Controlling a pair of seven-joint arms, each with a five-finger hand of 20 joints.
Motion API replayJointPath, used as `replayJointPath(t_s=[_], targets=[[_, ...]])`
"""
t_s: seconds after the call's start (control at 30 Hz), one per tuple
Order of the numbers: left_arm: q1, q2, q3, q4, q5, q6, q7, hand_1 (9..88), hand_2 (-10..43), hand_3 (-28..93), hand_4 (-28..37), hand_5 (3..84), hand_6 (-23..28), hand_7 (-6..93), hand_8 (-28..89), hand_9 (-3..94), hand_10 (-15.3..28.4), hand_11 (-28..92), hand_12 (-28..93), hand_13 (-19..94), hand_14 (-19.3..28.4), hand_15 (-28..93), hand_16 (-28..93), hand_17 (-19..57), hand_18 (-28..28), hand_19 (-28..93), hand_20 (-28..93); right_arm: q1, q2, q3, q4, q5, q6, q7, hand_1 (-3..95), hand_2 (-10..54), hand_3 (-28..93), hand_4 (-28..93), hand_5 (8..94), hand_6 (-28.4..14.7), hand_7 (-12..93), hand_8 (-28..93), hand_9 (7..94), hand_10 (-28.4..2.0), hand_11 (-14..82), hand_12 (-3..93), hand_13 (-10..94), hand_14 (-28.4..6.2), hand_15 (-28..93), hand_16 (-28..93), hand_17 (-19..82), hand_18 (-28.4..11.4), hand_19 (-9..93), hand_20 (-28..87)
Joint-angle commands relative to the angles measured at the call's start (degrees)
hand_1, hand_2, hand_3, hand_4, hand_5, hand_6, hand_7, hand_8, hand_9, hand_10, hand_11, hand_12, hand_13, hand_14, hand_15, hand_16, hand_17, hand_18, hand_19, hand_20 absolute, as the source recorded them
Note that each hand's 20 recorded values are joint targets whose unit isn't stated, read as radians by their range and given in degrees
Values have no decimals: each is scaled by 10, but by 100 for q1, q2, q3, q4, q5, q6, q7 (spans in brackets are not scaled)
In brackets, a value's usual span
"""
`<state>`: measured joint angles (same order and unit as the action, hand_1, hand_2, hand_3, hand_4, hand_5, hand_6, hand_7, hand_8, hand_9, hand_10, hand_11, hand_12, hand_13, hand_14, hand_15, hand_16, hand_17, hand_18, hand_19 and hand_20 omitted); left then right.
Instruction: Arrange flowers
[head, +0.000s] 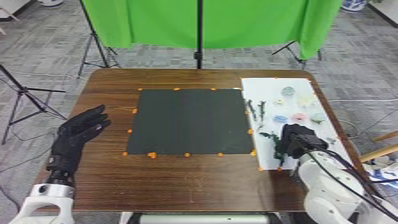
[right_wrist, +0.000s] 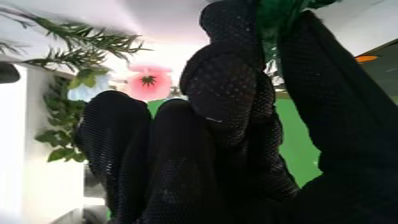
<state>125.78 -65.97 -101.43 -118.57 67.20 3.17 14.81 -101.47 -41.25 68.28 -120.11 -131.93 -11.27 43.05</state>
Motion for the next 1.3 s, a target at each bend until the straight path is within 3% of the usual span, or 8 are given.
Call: replayJointPath(t_s=[0.03,0.27,0.63,0.83,0.93,1.03,1.2,1.3], targets=[[59,-74,-36,-17,41,-126,-119,388,-95,601,-123,444,29,132,-71,428,124,188,112,383,174,215,9,116,139,129,215,-162,-42,-123,204,410,-29,-115,464,-95,604,27,885,-35,229,156,912,-113,461,371,902,-36,763,508,684,-187,932,753],[42,-43,-42,-14,33,-188,-168,387,-95,603,-122,443,30,131,-70,425,123,188,113,379,175,214,9,114,139,127,214,-269,15,28,109,500,401,-208,480,-95,619,66,883,-32,260,205,919,-109,483,375,908,-38,772,499,693,-190,932,756],[22,10,-70,1,23,-170,-161,387,-95,605,-118,442,30,130,-70,424,123,187,113,375,174,211,11,112,138,125,214,-308,99,599,-429,647,1109,-387,479,-95,622,95,885,-34,272,229,922,-106,502,370,916,-35,781,489,705,-189,932,762],[23,177,-231,69,-54,-43,-107,386,-95,605,-119,442,31,131,-69,424,123,187,113,376,174,211,11,112,138,125,213,-8,84,484,-550,772,1407,-502,479,-95,621,102,886,-35,275,230,922,-104,506,368,918,-34,783,486,708,-189,932,762],[67,333,-338,163,-259,172,-52,376,-95,611,-119,444,32,130,-70,425,123,187,113,377,174,211,11,112,138,124,213,512,-32,101,-510,857,1487,-552,479,-95,622,103,886,-36,276,230,923,-103,508,367,920,-34,784,485,711,-188,932,762],[73,513,-386,296,-662,405,61,344,-83,630,-128,446,33,128,-69,429,126,187,111,379,177,213,11,113,139,122,211,1178,-216,-449,-427,870,1566,-601,479,-95,623,104,886,-36,277,231,923,-104,508,365,920,-34,784,484,711,-188,932,763],[98,727,-427,474,-1166,763,266,283,71,676,-233,465,35,122,-71,449,133,183,107,385,180,214,7,114,140,124,210,2372,-661,-1457,-159,960,1608,-719,479,-95,623,106,887,-37,277,231,924,-104,509,364,921,-34,784,483,711,-189,932,763],[130,828,-460,582,-1344,820,334,241,145,677,-273,474,39,113,-72,461,140,180,103,391,182,216,6,118,139,125,209,3052,-1039,-2019,134,1050,1593,-793,479,-95,622,108,887,-37,277,231,924,-103,510,363,921,-34,784,483,711,-188,932,763]])
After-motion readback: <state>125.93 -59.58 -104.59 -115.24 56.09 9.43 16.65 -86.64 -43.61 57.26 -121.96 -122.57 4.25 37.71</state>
